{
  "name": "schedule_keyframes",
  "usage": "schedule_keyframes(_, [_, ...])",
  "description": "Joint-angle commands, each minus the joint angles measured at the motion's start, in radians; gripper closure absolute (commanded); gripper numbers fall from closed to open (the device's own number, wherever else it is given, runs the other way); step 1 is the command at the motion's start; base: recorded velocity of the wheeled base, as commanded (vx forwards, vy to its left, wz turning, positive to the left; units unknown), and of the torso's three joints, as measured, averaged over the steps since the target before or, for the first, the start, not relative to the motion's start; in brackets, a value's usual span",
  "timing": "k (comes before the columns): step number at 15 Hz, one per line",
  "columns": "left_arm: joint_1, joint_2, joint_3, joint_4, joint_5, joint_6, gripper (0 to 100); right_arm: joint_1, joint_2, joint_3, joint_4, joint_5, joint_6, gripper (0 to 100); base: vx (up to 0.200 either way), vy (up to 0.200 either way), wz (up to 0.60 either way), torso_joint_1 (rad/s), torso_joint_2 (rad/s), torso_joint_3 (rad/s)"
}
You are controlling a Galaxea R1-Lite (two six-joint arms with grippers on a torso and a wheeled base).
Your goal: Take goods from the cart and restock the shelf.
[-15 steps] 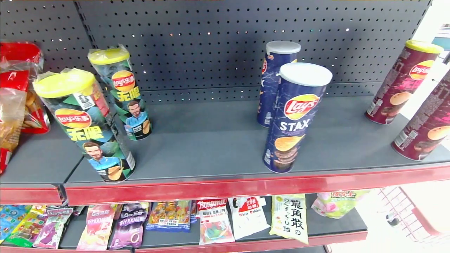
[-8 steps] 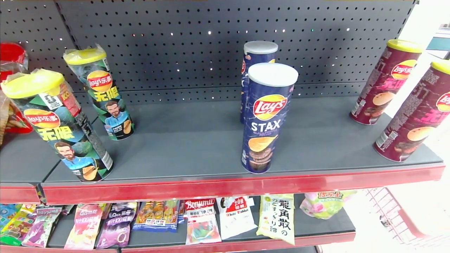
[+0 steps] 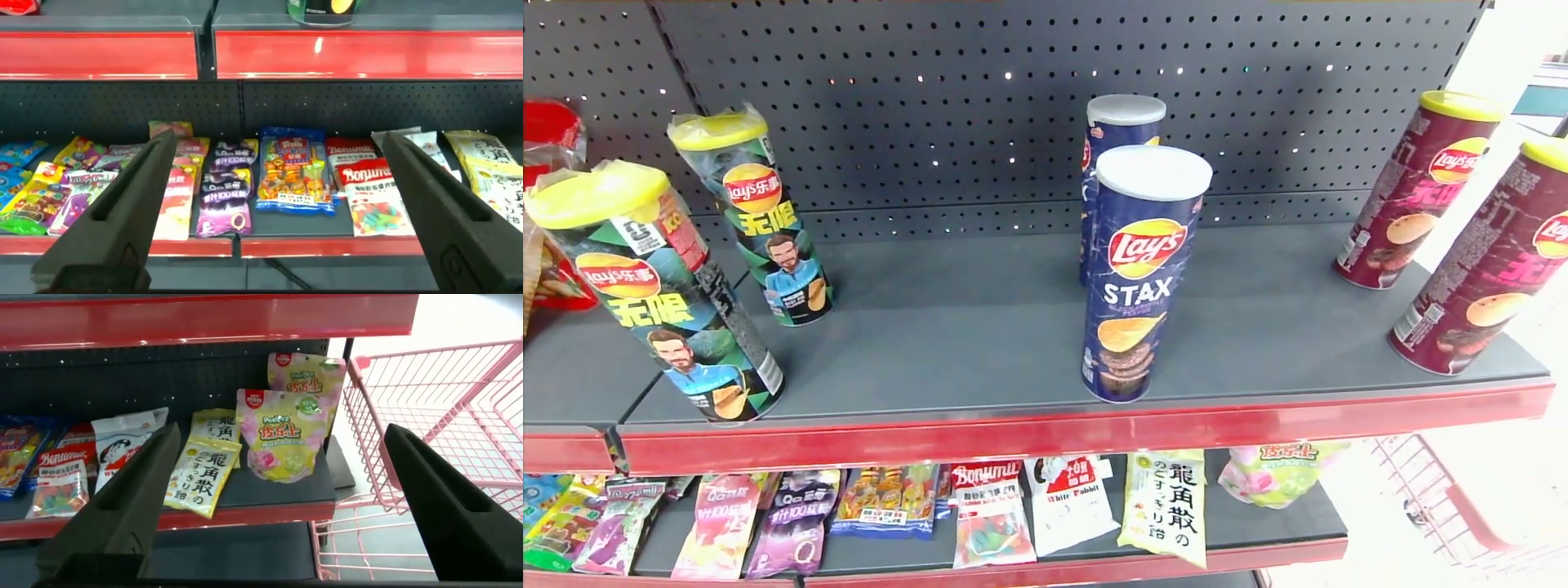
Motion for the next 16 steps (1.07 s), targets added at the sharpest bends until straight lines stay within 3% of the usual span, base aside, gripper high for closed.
schedule_keyframes(1, [0.0, 0.0, 0.0, -0.001, 0.0, 0.0, 0, 0.001, 0.0, 0.0, 0.0, 0.0, 0.0, 0, 0.0, 0.0, 0.0, 0.051, -0.11, -0.1])
schedule_keyframes(9, [0.0, 0.0, 0.0, -0.001, 0.0, 0.0, 0, 0.001, 0.0, 0.0, 0.0, 0.0, 0.001, 0, 0.0, 0.0, 0.0, 0.154, -0.41, -0.25])
schedule_keyframes(16, [0.0, 0.0, 0.0, -0.001, 0.0, 0.0, 0, -0.001, 0.0, 0.0, 0.0, -0.001, 0.004, 0, 0.0, 0.0, 0.0, 0.017, -0.04, -0.023])
